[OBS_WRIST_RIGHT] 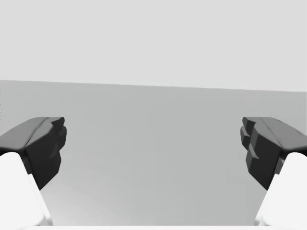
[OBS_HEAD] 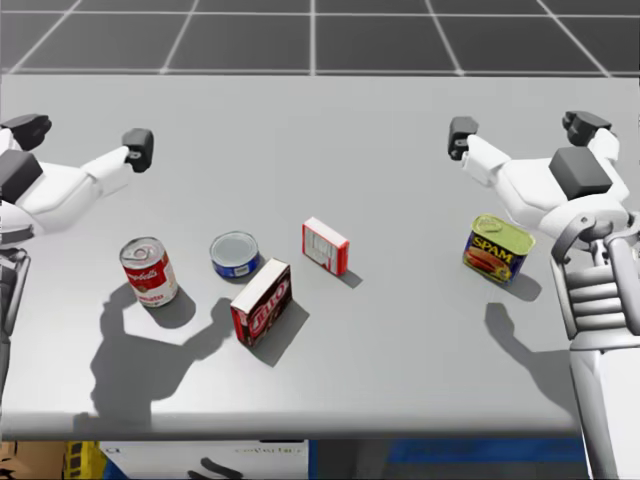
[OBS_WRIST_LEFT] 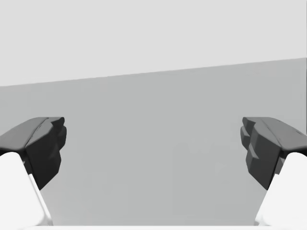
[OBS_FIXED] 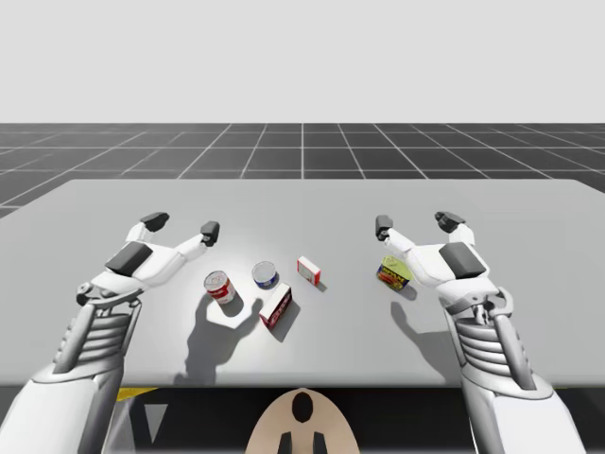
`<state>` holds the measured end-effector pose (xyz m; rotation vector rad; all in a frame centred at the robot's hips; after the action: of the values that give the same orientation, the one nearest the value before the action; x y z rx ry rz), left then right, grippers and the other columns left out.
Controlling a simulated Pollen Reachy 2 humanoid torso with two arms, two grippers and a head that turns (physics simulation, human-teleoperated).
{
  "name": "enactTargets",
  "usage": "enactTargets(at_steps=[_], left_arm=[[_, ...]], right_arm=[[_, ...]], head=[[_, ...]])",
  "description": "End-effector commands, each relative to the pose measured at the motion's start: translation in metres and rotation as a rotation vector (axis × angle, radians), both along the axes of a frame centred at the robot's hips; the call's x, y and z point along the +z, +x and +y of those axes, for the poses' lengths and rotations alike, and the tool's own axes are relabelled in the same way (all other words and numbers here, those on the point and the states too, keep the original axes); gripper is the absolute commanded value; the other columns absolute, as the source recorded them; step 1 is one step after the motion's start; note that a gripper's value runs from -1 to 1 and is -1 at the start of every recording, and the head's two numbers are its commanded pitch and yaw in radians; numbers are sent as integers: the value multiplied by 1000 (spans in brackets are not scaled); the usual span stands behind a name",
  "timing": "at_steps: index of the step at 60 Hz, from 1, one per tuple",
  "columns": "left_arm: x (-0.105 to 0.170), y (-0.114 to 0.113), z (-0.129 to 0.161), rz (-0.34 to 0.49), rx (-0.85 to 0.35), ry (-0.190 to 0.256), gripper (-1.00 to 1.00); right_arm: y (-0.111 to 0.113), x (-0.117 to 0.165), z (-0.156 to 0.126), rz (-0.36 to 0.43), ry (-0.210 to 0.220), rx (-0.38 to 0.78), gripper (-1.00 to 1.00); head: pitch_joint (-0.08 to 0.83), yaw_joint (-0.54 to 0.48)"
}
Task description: Grasp the gelatin box and hold it up.
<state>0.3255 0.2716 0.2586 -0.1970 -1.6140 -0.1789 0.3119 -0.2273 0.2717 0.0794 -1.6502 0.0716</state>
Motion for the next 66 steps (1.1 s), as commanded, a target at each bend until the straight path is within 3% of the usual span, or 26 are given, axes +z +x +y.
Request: enactTargets(at_steps=[1, 5, 7, 10, 13, 24, 30, 37, 41, 45, 52, 66], left_arm=[[2, -1, 0, -8, 0, -2, -1000], [2, -1, 0, -9, 1, -3, -1000], [3, -2, 0, -11, 1, -2, -1000], [3, -2, -1, -14, 3, 0, -1000], [3, -3, -1, -13, 1, 0, -1000], [1, -1, -2, -5, 3, 2, -1000], [0, -1, -2, 0, 4, -1, -1000], [-1, 0, -3, 3, 4, 0, -1000], [-1, 1, -3, 4, 2, -2, -1000], [-1, 1, -3, 8, 0, -5, -1000], [-2, 2, -3, 12, -1, -6, -1000], [-2, 2, -3, 10, 0, -8, -1000]], right_arm=[[-1, 1, 1, -4, -4, 11, -1000], [-3, 2, 3, -19, -16, 28, -1000], [-7, 5, 4, 1, 22, 75, -1000], [-11, 6, 9, -13, -9, 111, -1000], [-13, 7, 13, 30, 7, 149, -1000], [-21, 15, 35, 46, -4, 308, -1000], [-28, 16, 53, 119, -15, 472, -1000], [-25, 5, 68, 186, -49, 555, -1000], [-20, -8, 79, 270, -24, 634, -1000], [-15, -19, 84, 295, -21, 674, -1000], [-3, -41, 91, 325, -93, 676, -1000], [14, -69, 101, 381, -125, 685, -1000]], head=[[678, -28], [679, -34], [679, -35], [677, -32], [675, -29], [669, -36], [667, -39], [665, -33], [664, -29], [665, -27], [668, -22], [672, -14]])
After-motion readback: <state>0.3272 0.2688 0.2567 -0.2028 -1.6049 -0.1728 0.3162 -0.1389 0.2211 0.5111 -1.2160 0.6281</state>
